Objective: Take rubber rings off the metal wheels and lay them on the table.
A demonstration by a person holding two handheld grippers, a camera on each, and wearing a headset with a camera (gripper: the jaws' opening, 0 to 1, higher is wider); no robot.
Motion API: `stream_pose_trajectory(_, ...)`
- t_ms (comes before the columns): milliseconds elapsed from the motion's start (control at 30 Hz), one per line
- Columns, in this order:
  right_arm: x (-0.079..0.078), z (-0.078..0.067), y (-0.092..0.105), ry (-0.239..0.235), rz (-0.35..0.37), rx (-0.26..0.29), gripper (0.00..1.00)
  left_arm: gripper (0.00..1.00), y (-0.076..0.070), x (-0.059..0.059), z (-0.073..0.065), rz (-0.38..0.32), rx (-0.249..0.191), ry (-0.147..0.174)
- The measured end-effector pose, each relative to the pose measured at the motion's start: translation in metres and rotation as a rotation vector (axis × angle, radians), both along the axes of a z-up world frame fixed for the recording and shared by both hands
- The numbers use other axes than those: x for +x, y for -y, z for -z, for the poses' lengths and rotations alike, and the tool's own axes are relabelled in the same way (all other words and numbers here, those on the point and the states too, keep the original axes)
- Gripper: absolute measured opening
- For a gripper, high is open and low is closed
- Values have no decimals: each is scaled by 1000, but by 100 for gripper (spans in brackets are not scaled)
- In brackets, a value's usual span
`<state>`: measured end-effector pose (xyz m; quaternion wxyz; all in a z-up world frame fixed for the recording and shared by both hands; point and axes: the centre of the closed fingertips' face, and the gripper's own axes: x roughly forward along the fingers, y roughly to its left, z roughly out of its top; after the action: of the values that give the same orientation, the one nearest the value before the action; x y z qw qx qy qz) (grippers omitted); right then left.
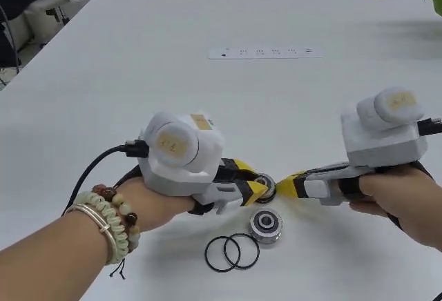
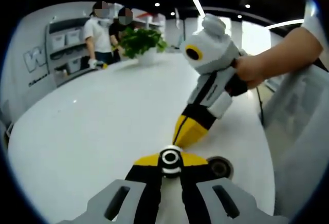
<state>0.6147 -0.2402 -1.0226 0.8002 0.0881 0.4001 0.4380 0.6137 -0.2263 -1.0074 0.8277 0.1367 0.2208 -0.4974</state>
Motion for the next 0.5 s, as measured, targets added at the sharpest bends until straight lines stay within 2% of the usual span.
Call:
stream_pose_trajectory(200,-3,1,1,-64,32,38,0,14,1,-1,0,8,1,4)
stream_pose_trajectory(333,-4,-5,-2,-120,66,92,0,14,0,-1,0,10,-9,7)
stream_pose_trajectory(500,-5,-9,-3,-155,83,119,0,14,-1,-2,0,8,-14,8)
